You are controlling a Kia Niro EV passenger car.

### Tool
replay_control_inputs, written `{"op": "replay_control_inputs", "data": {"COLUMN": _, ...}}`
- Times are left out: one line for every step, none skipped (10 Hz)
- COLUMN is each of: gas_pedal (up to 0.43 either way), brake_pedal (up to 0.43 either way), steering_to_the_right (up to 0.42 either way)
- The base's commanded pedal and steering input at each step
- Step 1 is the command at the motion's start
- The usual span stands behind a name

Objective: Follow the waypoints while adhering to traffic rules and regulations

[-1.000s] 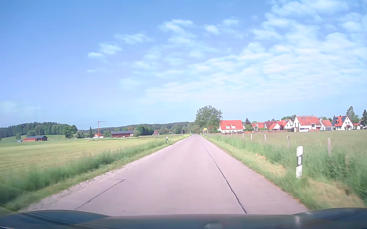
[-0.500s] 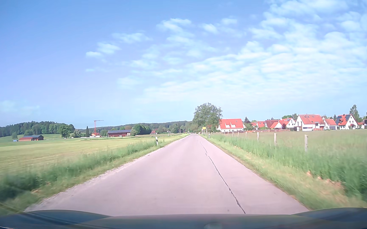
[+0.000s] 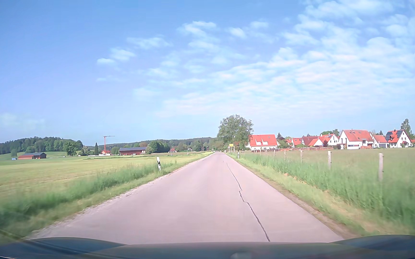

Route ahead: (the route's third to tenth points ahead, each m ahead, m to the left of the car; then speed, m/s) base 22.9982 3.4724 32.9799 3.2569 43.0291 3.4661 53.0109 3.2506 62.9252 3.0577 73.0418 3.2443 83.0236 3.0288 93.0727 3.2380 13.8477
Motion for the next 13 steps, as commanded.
{"op": "replay_control_inputs", "data": {"gas_pedal": 0.079, "brake_pedal": 0.000, "steering_to_the_right": -0.008}}
{"op": "replay_control_inputs", "data": {"gas_pedal": 0.079, "brake_pedal": 0.000, "steering_to_the_right": -0.008}}
{"op": "replay_control_inputs", "data": {"gas_pedal": 0.079, "brake_pedal": 0.000, "steering_to_the_right": -0.008}}
{"op": "replay_control_inputs", "data": {"gas_pedal": 0.079, "brake_pedal": 0.000, "steering_to_the_right": -0.006}}
{"op": "replay_control_inputs", "data": {"gas_pedal": 0.079, "brake_pedal": 0.000, "steering_to_the_right": -0.004}}
{"op": "replay_control_inputs", "data": {"gas_pedal": 0.079, "brake_pedal": 0.000, "steering_to_the_right": -0.003}}
{"op": "replay_control_inputs", "data": {"gas_pedal": 0.079, "brake_pedal": 0.000, "steering_to_the_right": -0.002}}
{"op": "replay_control_inputs", "data": {"gas_pedal": 0.079, "brake_pedal": 0.000, "steering_to_the_right": -0.002}}
{"op": "replay_control_inputs", "data": {"gas_pedal": 0.079, "brake_pedal": 0.000, "steering_to_the_right": -0.001}}
{"op": "replay_control_inputs", "data": {"gas_pedal": 0.067, "brake_pedal": 0.000, "steering_to_the_right": -0.001}}
{"op": "replay_control_inputs", "data": {"gas_pedal": 0.067, "brake_pedal": 0.000, "steering_to_the_right": -0.001}}
{"op": "replay_control_inputs", "data": {"gas_pedal": 0.059, "brake_pedal": 0.000, "steering_to_the_right": -0.001}}
{"op": "replay_control_inputs", "data": {"gas_pedal": 0.047, "brake_pedal": 0.000, "steering_to_the_right": -0.001}}
